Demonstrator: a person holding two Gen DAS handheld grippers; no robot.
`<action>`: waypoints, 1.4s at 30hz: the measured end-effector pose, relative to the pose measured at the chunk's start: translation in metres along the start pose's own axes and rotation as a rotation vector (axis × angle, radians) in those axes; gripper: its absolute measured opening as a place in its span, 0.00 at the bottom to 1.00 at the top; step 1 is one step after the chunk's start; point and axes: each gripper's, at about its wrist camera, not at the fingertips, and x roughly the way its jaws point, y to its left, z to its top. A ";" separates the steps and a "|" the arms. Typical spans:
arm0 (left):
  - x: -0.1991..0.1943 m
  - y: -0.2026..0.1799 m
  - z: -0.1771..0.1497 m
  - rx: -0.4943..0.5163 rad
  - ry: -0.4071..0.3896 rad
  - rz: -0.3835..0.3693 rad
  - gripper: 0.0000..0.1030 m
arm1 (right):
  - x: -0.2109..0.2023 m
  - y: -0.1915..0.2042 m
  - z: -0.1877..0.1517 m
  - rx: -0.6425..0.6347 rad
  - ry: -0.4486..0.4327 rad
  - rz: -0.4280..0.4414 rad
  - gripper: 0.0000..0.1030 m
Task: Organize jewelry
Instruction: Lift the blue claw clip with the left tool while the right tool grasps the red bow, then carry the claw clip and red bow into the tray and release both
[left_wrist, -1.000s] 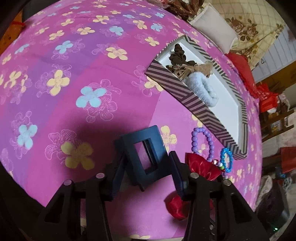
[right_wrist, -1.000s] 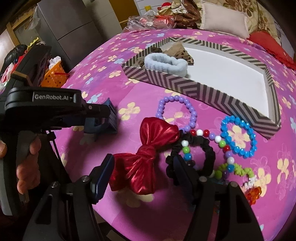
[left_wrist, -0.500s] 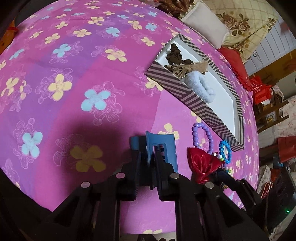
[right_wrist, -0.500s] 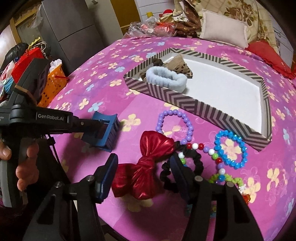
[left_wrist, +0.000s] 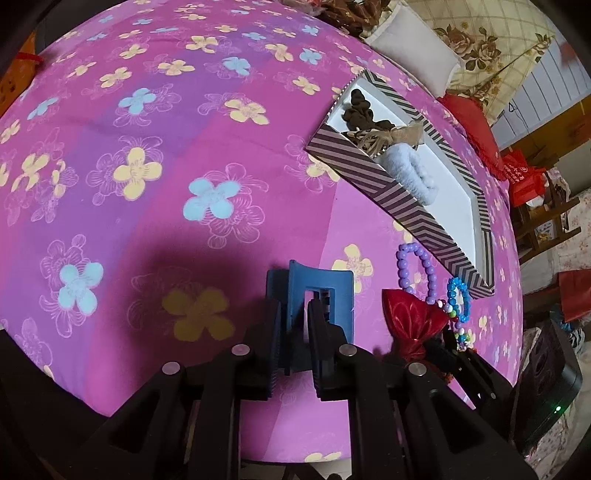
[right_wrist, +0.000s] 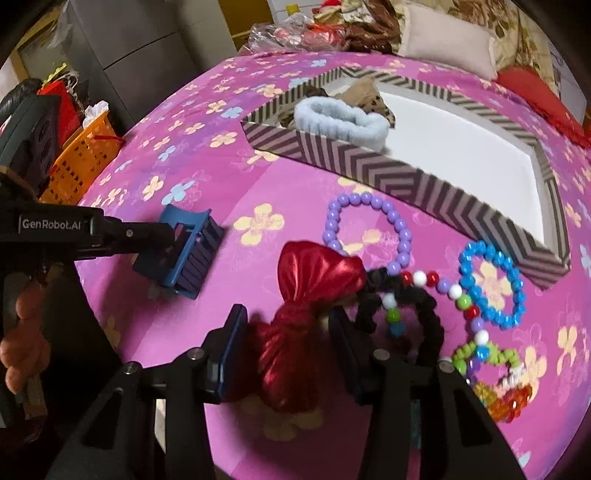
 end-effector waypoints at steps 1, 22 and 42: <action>0.000 -0.001 0.000 0.004 0.000 0.002 0.01 | 0.002 0.002 0.001 -0.019 -0.010 -0.013 0.31; -0.036 -0.037 0.071 0.069 -0.125 -0.060 0.00 | -0.058 -0.036 0.071 0.045 -0.202 0.062 0.17; 0.047 -0.108 0.201 0.119 -0.129 -0.100 0.00 | 0.012 -0.133 0.198 0.275 -0.206 0.018 0.17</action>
